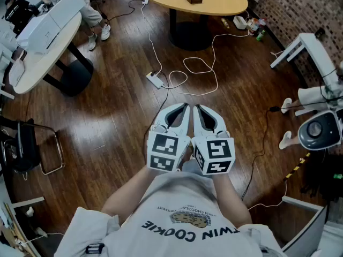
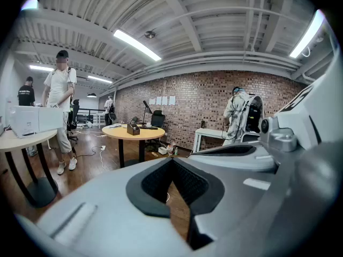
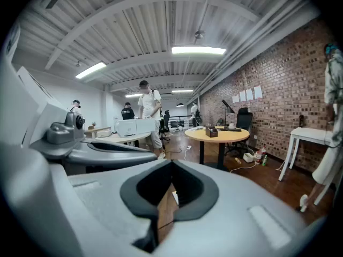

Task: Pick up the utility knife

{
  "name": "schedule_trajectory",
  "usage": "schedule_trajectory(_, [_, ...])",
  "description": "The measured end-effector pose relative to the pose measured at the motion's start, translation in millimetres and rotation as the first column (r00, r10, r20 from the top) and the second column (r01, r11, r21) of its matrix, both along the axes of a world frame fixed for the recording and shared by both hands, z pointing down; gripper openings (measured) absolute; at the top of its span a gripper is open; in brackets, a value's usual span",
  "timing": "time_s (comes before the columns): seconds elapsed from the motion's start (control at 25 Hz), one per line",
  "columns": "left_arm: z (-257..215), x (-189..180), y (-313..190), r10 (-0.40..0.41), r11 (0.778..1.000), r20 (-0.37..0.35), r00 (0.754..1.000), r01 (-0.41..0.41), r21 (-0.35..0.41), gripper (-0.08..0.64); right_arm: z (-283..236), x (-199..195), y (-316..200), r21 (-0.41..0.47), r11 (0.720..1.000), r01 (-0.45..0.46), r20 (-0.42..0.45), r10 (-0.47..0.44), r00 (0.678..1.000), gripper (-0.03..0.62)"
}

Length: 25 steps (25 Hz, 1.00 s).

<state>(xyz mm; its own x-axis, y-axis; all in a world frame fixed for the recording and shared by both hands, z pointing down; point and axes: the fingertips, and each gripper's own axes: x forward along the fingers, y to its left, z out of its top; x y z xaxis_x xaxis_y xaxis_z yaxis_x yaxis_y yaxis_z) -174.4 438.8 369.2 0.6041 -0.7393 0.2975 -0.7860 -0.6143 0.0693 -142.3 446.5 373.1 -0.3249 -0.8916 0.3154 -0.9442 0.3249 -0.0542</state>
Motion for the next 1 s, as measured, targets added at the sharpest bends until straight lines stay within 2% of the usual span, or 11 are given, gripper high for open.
schedule_trajectory(0.4, [17,22,-56,0.006,1.0,0.015,1.0,-0.006,-0.011,0.008,9,24,-59,0.01,1.0,-0.009,0.008,0.009,1.0,-0.002])
schedule_trajectory(1.0, [17,107,-189,-0.076,0.997,0.033,0.997,0.077,-0.021,0.008,9,111,-191,-0.003,0.999,0.054,0.028,-0.054,0.998,-0.002])
